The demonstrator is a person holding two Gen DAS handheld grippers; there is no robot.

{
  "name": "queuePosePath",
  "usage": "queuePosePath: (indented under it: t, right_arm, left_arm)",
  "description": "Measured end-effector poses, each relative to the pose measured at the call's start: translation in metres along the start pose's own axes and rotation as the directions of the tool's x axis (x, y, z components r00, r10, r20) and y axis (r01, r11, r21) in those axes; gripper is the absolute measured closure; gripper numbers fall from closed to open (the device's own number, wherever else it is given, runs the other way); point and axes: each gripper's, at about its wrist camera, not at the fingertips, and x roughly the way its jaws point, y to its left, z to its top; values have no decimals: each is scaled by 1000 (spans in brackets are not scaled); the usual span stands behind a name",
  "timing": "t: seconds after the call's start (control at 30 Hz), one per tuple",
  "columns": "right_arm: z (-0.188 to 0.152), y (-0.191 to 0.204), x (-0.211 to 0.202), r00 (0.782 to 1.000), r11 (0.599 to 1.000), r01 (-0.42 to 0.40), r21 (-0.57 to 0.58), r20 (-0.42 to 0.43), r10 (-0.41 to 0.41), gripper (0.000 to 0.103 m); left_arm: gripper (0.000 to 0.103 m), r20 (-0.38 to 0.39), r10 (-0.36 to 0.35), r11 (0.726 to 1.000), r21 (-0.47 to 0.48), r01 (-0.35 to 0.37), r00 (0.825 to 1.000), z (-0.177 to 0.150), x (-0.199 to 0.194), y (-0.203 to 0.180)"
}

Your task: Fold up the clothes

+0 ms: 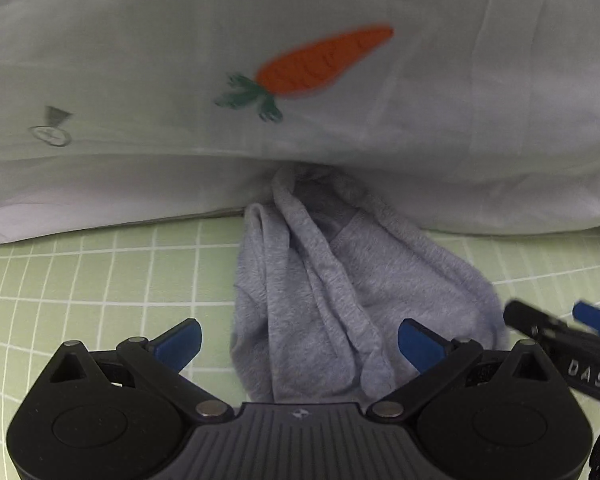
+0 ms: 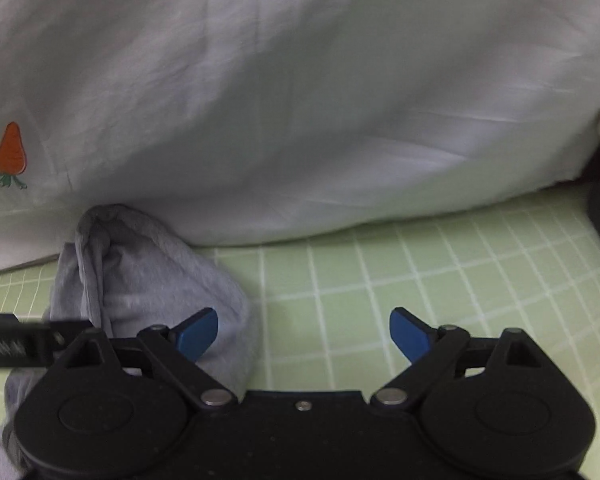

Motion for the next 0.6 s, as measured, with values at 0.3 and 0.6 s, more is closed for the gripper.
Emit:
queuePosePath:
  t: [0.3, 0.6]
  right_arm:
    - [-6, -2, 22, 993, 990, 117, -83, -1, -118, 9]
    - [-28, -20, -28, 965, 966, 251, -61, 95, -245, 9]
  left_arm:
    - [0, 50, 256, 967, -5, -256, 965, -7, 2, 30]
    - [0, 156, 444, 896, -66, -439, 882, -26, -51, 60]
